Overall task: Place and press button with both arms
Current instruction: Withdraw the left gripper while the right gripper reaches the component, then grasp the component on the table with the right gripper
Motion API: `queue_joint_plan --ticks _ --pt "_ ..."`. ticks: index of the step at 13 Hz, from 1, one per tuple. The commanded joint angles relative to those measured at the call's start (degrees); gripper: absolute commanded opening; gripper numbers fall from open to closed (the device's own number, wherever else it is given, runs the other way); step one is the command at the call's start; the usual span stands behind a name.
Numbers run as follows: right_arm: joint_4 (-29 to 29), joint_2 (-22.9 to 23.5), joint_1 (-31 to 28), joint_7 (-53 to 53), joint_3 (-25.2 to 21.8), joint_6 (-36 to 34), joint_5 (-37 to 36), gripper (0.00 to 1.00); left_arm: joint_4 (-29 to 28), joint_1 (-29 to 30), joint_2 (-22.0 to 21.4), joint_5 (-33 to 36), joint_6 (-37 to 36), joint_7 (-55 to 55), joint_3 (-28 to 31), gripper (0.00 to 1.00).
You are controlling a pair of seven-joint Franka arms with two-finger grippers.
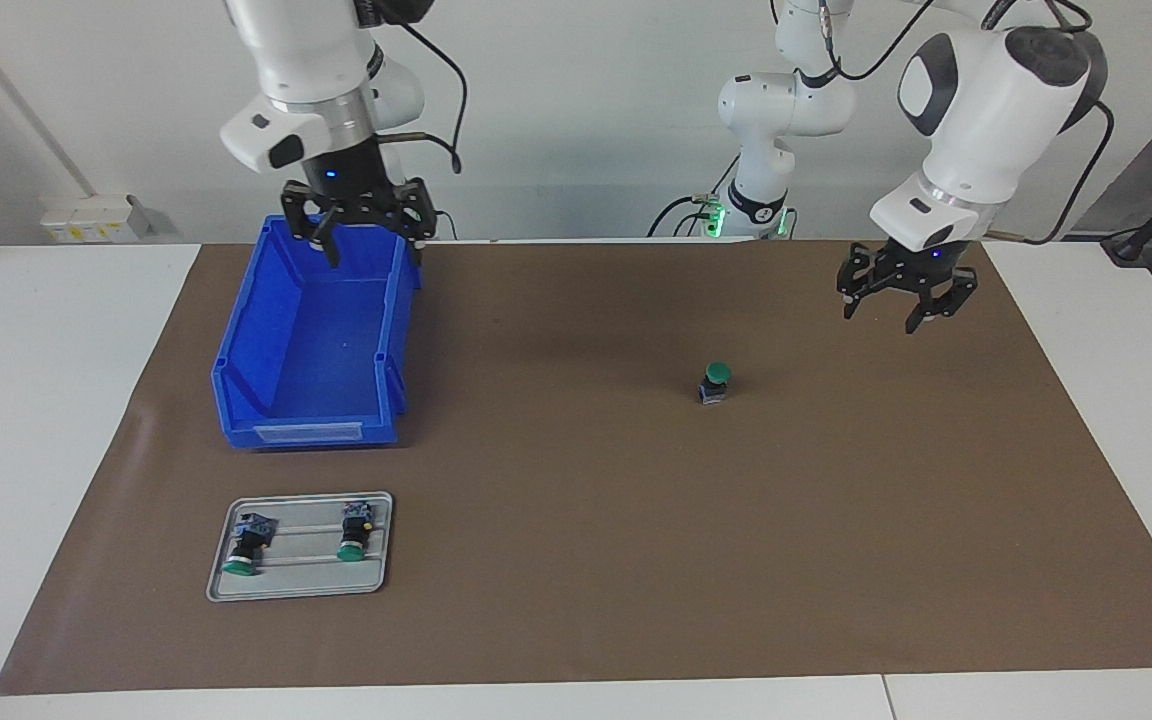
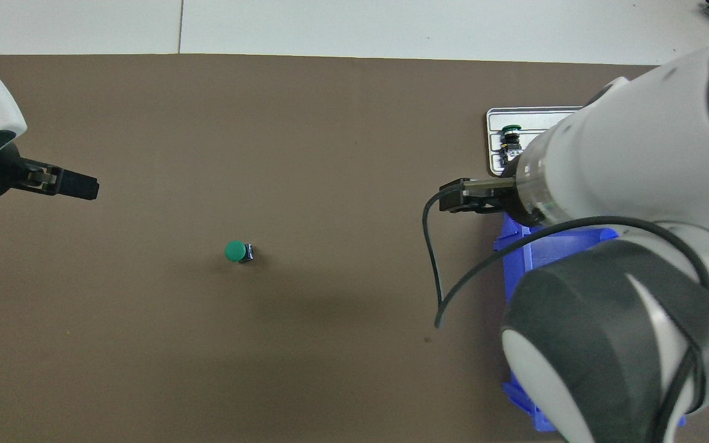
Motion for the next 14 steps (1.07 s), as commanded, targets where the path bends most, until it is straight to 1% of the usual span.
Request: queue_joint_plan --ticks 1,3,4,7,9,11,12,13,14 --pt "0.52 4.08 6.44 10.38 -0.37 5.04 1.06 1.00 5.22 0.41 1.05 0.36 -6.38 -3.16 -0.50 1.00" --pt "2.18 9.78 11.71 15.06 -0.29 8.73 0.53 1.00 10.14 0.50 2.53 0.09 -11.39 -4.65 -0.42 1.00" --pt "4.28 12.94 14.35 16.38 -0.28 11.19 0.61 1.00 10.34 0.50 2.37 0.09 -12.46 -6.31 -0.33 1.00" --pt "8.86 20.33 19.11 19.73 -0.28 18.93 0.18 1.00 8.06 1.55 0.44 0.70 -14.14 -10.71 -0.24 1.00" --pt "9.22 22.63 20.79 19.56 -0.28 22.19 -0.43 1.00 7.62 2.86 0.17 0.36 -14.50 -9.85 0.11 1.00" --pt "11.14 28.41 23.41 19.73 -0.37 25.96 -2.19 1.00 7.53 3.31 0.17 0.09 -14.15 -5.39 0.20 1.00" --pt "13.77 32.18 23.86 19.73 -0.46 27.02 -3.07 1.00 7.27 3.31 0.17 0.09 -13.97 -4.84 0.20 1.00" --pt "15.79 34.14 23.87 19.91 -0.29 27.12 -3.95 1.00 7.26 3.14 0.08 0.26 -14.14 -5.10 0.03 1.00" --pt "16.16 34.94 24.65 21.21 -0.28 28.16 -3.96 1.00 7.18 3.22 -0.09 0.27 -14.84 -5.19 0.02 1.00"
